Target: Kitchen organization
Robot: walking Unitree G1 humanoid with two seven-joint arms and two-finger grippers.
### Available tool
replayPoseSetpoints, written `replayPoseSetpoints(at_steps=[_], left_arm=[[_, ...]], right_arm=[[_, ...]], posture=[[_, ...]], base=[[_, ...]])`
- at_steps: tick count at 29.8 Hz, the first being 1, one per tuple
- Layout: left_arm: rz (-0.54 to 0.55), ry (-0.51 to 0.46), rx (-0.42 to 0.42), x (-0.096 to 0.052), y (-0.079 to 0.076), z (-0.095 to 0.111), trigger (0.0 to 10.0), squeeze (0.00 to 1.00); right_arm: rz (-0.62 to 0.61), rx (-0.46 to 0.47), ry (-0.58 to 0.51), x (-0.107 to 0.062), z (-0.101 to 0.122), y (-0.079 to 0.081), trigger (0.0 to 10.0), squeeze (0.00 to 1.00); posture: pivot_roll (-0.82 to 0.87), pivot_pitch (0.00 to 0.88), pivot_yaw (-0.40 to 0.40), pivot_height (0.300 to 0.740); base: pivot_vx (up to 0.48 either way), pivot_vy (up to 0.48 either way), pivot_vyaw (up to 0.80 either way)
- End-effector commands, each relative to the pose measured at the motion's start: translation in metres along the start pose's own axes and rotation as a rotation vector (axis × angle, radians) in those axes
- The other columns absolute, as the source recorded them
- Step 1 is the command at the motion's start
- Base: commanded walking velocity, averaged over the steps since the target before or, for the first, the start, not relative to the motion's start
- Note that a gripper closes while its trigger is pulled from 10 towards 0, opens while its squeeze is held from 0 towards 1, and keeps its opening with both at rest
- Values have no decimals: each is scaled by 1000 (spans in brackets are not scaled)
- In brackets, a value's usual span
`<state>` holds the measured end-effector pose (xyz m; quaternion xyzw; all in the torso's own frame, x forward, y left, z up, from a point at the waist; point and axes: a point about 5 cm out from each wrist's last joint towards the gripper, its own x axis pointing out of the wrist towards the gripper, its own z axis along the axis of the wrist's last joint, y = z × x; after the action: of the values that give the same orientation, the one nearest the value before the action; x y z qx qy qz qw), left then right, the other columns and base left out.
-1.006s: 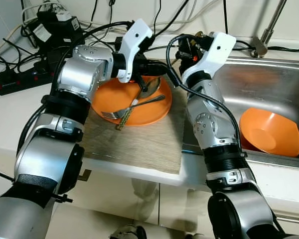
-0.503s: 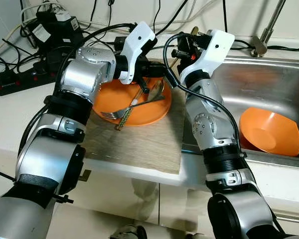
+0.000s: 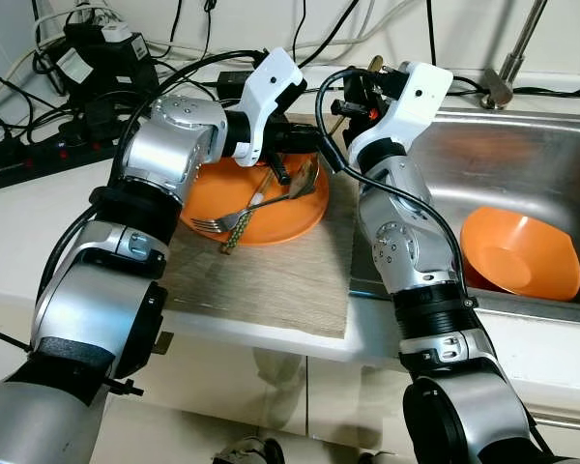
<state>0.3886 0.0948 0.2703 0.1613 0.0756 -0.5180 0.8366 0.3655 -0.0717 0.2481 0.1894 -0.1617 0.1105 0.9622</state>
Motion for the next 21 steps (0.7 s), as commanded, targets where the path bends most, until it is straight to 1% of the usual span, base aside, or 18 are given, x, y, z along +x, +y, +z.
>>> replayPoseSetpoints(at_steps=[1,2,3,6,9,15,18,21], left_arm=[[126,31,16,-20,18,2,10000,0],[126,31,16,-20,18,2,10000,0],[142,24,9,-20,19,2,10000,1000],[188,-4,4,-21,22,5,10000,1000],[203,-12,4,-21,24,6,10000,1000],[222,-13,11,-22,26,5,10000,1000],[241,-8,10,-22,27,4,10000,1000],[246,-9,11,-21,27,3,10000,1000]], right_arm=[[-150,-36,19,-7,-3,-35,0,0],[-150,-36,19,-7,-3,-35,0,0],[-151,-33,24,-7,-4,-35,0,0],[-142,-33,24,-8,-5,-34,0,0],[-142,-34,24,-7,-5,-35,0,0],[-142,-38,25,-7,-5,-35,0,0],[-127,-33,22,-6,-5,-32,0,0],[-117,-60,9,-6,-1,-30,0,0]], posture=[[-92,40,114,740],[-92,40,114,740],[-92,39,113,740],[-91,30,109,740],[-90,29,108,740],[-89,20,103,740],[-89,15,101,740],[-91,12,99,740]], base=[[0,0,0],[0,0,0],[0,0,0],[0,0,0],[0,0,0],[0,0,0],[0,0,0],[0,0,0]])
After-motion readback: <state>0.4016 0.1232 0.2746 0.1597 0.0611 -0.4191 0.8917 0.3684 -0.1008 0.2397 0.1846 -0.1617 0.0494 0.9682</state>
